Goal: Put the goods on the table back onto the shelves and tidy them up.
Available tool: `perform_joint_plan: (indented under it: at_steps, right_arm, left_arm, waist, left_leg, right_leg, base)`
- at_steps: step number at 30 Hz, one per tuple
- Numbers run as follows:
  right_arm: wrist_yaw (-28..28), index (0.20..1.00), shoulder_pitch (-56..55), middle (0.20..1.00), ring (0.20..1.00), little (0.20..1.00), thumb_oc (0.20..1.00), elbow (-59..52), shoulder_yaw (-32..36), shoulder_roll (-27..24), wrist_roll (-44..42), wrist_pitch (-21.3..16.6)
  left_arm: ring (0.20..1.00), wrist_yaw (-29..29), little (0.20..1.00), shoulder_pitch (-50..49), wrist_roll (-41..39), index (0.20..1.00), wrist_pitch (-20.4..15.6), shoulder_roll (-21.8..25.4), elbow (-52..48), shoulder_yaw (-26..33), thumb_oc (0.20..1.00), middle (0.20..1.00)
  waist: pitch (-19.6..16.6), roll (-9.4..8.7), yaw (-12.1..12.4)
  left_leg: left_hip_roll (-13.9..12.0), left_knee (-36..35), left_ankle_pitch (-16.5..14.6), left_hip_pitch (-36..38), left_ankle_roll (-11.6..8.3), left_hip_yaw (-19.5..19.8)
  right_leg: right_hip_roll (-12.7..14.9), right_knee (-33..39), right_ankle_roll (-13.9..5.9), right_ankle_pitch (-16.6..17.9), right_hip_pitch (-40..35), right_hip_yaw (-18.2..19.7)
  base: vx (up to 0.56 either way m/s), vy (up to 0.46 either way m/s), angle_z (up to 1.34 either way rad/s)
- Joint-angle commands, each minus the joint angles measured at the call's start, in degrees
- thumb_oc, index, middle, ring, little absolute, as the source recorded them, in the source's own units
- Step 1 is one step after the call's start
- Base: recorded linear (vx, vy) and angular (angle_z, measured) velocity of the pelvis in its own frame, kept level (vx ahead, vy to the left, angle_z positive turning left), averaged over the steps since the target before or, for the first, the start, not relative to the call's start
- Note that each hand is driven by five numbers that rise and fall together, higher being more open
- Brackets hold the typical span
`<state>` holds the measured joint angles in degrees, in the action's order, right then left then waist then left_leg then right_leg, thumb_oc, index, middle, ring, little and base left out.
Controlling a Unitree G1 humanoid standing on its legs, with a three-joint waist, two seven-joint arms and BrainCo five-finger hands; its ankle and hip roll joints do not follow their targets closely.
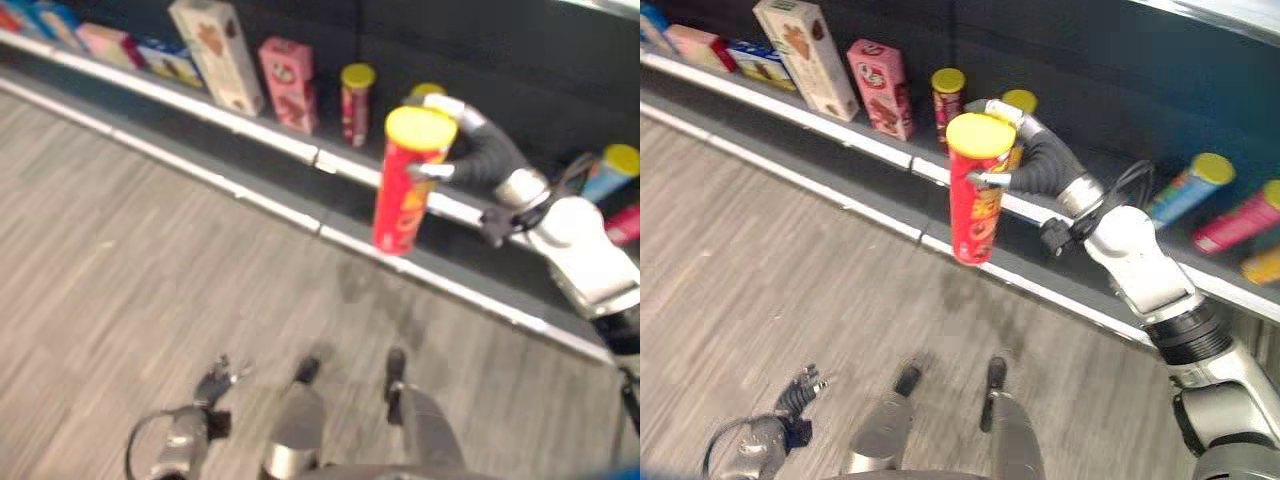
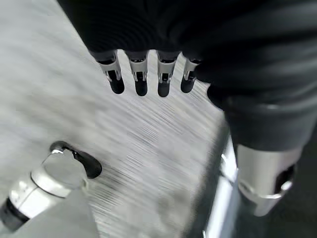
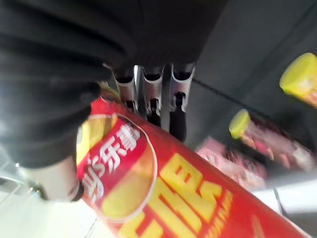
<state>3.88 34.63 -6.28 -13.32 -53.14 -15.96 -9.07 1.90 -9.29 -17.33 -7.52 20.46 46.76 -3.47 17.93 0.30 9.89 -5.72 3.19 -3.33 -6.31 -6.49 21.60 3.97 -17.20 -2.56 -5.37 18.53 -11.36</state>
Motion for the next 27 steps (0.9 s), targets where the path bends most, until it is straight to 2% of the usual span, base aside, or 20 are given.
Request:
perform_joint_plan:
  at_steps: [1, 6, 9, 16, 18, 23, 25, 27]
  right_arm:
    - [-1.9, 0.2, -2.8, 0.2, 0.2, 0.2, 0.2, -5.2, 3.9, 1.3, -2.7, -2.7]
    - [-2.4, 0.2, -3.9, 0.2, 0.2, 0.2, 0.2, -4.4, 4.2, 2.3, -1.0, -2.8]
    - [-3.7, 0.2, -4.1, 0.2, 0.2, 0.2, 0.2, -3.7, 4.9, 4.0, -0.2, -3.0]
    - [-8.2, 0.2, -3.0, 0.2, 0.2, 0.2, 0.2, 0.5, 4.3, 4.9, 8.9, -1.8]
    - [-8.8, 0.2, -2.8, 0.2, 0.2, 0.2, 0.2, 1.4, 4.2, 5.7, 9.0, -1.7]
    - [-15.4, 0.2, 1.8, 0.2, 0.2, 0.2, 0.2, 8.9, 2.6, 7.0, 16.9, -0.5]
    - [-16.4, 0.2, 2.9, 0.2, 0.2, 0.2, 0.2, 10.3, 2.5, 7.5, 17.3, -0.5]
    - [-20.7, 0.2, 5.0, 0.2, 0.2, 0.2, 0.2, 13.0, 3.5, 6.1, 22.0, 0.5]
  left_arm:
    - [1.0, 0.1, 1.0, -0.5, 0.2, 1.0, -0.9, 1.8, 0.8, 0.0, 1.0, 1.0]
    - [1.0, 0.2, 1.0, -1.1, 1.0, 1.0, -1.0, 1.4, -0.3, -0.7, 1.0, 1.0]
    - [1.0, 0.0, 1.0, -1.2, 0.7, 1.0, -1.0, 1.2, -1.0, -1.1, 1.0, 1.0]
    - [1.0, -0.8, 1.0, -1.9, 0.8, 1.0, -1.0, 0.8, -1.4, -0.8, 1.0, 1.0]
    - [1.0, -1.0, 1.0, -2.1, 0.8, 1.0, -1.1, 0.7, -1.6, -1.0, 1.0, 1.0]
    - [1.0, -1.7, 1.0, -2.4, 0.3, 1.0, -1.4, 0.8, -2.8, -2.1, 1.0, 1.0]
    - [1.0, -1.8, 1.0, -2.3, 0.3, 1.0, -1.4, 0.9, -3.1, -2.4, 1.0, 1.0]
    - [1.0, -2.5, 1.0, -2.5, -0.4, 1.0, -1.7, 1.3, -4.7, -2.8, 1.0, 1.0]
  waist:
    - [-2.6, -0.74, -2.6]
    - [-2.6, 0.84, -3.8]
    - [-2.4, 1.54, -4.2]
    - [-1.7, 2.64, -4.2]
    - [-1.6, 2.82, -4.1]
    - [-0.1, 4.17, -3.0]
    - [0.3, 4.42, -2.8]
    - [1.4, 5.2, -2.2]
  left_leg:
    - [3.1, -4.9, 2.9, -1.2, -0.16, 0.9]
    - [1.5, -6.6, 3.5, -0.5, -0.46, -0.9]
    - [1.4, -6.9, 3.4, -0.2, -0.35, -1.3]
    - [1.6, -7.5, 3.0, 0.2, 0.28, -1.4]
    - [1.6, -7.5, 3.0, 0.2, 0.4, -1.5]
    - [2.2, -7.1, 2.9, -0.8, 0.88, -1.4]
    - [2.4, -6.9, 3.0, -1.3, 0.94, -1.3]
    - [2.7, -6.7, 3.2, -2.4, 1.09, -1.1]
  right_leg:
    - [3.1, 15.7, -3.86, 5.7, -8.2, 0.3]
    - [3.0, 15.3, -3.6, 4.4, -8.8, -0.1]
    - [3.0, 14.9, -3.41, 3.9, -9.0, 0.4]
    - [3.4, 14.2, -3.55, 3.8, -8.1, 1.7]
    - [3.4, 14.1, -3.58, 3.8, -8.0, 1.8]
    - [3.9, 13.0, -3.59, 3.4, -6.8, 2.5]
    - [4.0, 12.7, -3.61, 3.4, -6.4, 2.6]
    - [4.3, 12.4, -3.69, 3.3, -5.3, 2.7]
  base:
    - [0.14, -0.091, 0.96]
    - [0.07, -0.025, -0.19]
    - [0.05, 0.019, -0.29]
    - [0.01, 0.014, -0.05]
    - [0.0, 0.0, 0.0]
    - [-0.01, 0.026, -0.02]
    - [-0.02, 0.013, 0.0]
    - [-0.04, 0.019, 0.01]
